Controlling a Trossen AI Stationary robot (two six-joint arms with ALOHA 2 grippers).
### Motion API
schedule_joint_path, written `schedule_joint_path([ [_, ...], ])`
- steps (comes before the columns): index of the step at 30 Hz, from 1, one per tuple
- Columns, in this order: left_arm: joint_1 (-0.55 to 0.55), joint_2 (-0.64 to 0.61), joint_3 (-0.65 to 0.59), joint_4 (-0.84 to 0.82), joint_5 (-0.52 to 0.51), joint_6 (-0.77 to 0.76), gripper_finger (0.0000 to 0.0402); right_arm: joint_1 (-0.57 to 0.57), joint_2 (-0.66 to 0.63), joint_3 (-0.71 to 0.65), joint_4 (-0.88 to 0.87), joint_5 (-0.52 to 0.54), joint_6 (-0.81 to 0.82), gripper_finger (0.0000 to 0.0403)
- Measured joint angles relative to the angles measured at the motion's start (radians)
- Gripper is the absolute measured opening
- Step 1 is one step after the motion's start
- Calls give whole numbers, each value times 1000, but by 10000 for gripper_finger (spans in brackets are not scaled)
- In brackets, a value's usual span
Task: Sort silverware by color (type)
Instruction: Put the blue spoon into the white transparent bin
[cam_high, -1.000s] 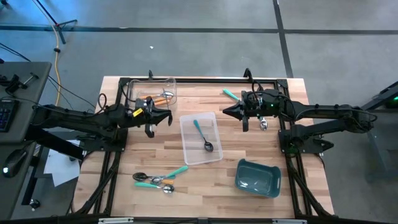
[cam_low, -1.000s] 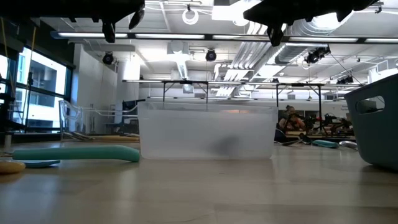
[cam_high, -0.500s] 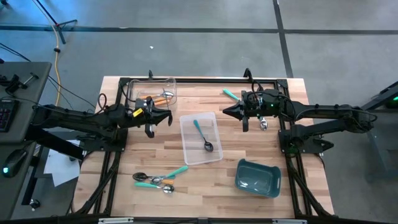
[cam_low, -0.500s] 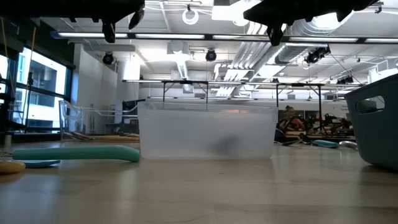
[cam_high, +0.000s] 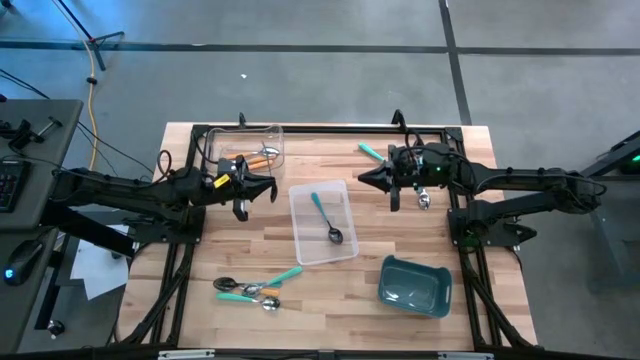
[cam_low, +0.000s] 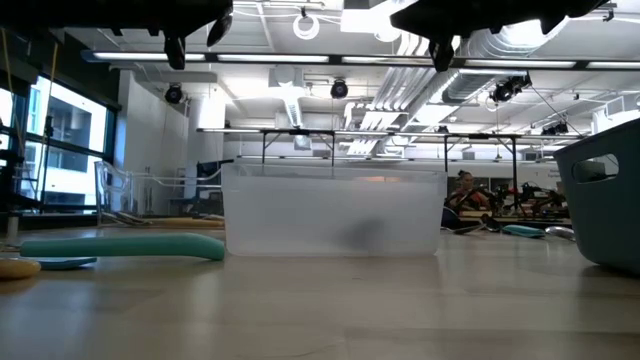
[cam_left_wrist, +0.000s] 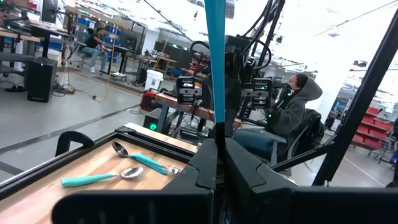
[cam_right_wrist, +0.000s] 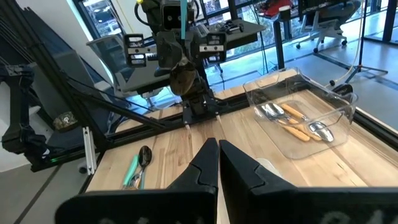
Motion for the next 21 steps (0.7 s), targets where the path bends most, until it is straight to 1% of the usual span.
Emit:
schedule_joint_path([
  [9,0,0,0,-2,0,-7,0,0,0,0,15,0,0,0],
  [13,0,0,0,-3,0,25,0,0,0,0,15,3,0,0],
  [21,0,0,0,-3,0,45,0,0,0,0,15,61,0,0],
])
